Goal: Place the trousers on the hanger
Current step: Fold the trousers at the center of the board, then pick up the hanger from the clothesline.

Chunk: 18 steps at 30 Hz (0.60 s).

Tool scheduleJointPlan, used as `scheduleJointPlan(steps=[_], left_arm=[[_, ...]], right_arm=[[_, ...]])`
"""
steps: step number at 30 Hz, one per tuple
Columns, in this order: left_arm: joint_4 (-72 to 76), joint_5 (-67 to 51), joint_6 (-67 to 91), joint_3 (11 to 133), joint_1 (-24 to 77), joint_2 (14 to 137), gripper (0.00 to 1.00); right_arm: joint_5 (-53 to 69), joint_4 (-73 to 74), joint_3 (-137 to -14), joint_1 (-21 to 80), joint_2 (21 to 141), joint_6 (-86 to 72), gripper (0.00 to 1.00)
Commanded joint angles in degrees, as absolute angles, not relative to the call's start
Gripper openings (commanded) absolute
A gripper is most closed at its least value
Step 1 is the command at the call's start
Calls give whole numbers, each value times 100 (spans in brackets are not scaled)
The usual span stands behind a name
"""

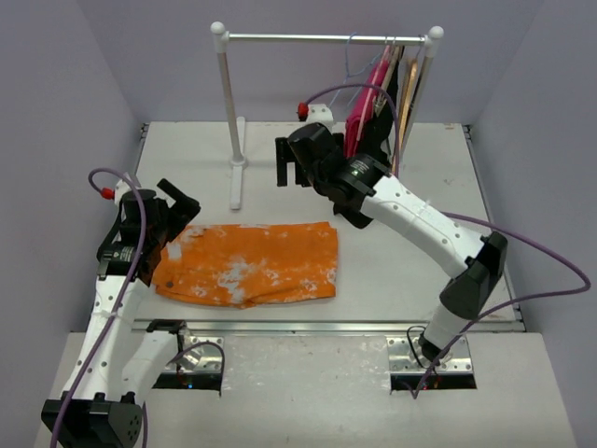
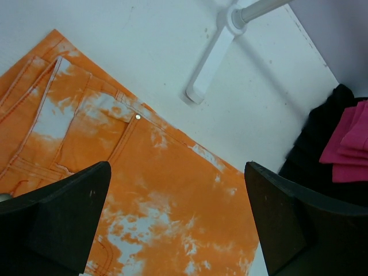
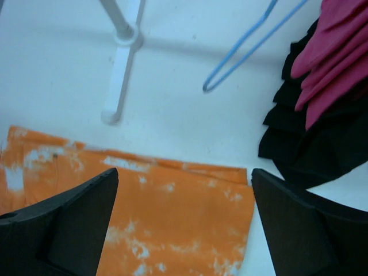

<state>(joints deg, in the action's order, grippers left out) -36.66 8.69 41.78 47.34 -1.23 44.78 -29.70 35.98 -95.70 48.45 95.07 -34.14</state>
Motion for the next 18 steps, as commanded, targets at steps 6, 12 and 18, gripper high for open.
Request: scheduleJointPlan(steps=[6,12,18], left_arm=[[-3987,925,3525,4927,-167,4359,100],[-3930,748,3350,4876,-171,4438,100],[-3841,585,3281,4718,-167,4409,100]], right_arm=[[-3222,4275,-11622,3784,10932,-3752,97],[-3219,4160,-12473,3573,11620,-3452,90],[-3318,3750,-12397,3437,11744,-3327,76]])
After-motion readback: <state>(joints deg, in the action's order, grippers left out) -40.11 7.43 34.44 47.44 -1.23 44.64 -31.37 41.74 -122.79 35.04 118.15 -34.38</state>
